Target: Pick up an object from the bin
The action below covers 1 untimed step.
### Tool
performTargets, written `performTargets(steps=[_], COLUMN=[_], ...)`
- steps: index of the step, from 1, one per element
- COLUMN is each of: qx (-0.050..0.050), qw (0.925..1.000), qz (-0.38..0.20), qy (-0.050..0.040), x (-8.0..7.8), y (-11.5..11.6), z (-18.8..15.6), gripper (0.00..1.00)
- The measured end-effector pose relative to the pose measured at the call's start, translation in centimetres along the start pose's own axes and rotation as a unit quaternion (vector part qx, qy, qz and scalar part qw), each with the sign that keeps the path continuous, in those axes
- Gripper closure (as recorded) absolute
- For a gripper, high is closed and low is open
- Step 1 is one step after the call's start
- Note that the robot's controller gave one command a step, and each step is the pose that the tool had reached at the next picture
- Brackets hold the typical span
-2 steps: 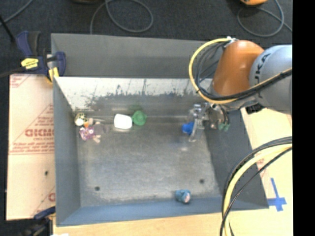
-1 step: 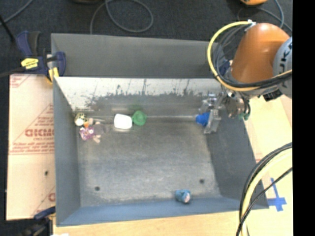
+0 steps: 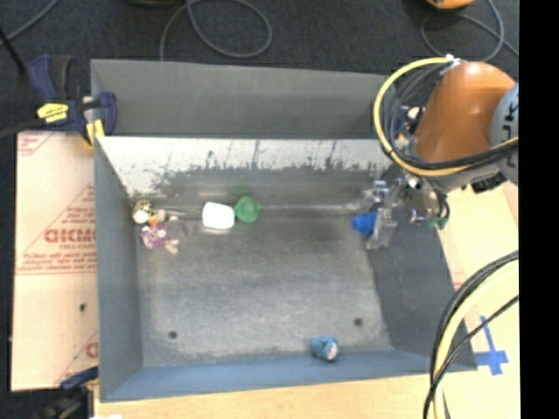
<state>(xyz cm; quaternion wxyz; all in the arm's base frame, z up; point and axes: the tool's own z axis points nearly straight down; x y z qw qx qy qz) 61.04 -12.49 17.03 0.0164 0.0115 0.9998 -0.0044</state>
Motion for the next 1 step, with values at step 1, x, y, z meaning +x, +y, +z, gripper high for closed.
performTargets(steps=[1], qx=[-0.001], qw=[1.0], qz=[0.0], qy=[0.0048], x=[1.49], y=[0.29], z=[-10.27], gripper=[1.0])
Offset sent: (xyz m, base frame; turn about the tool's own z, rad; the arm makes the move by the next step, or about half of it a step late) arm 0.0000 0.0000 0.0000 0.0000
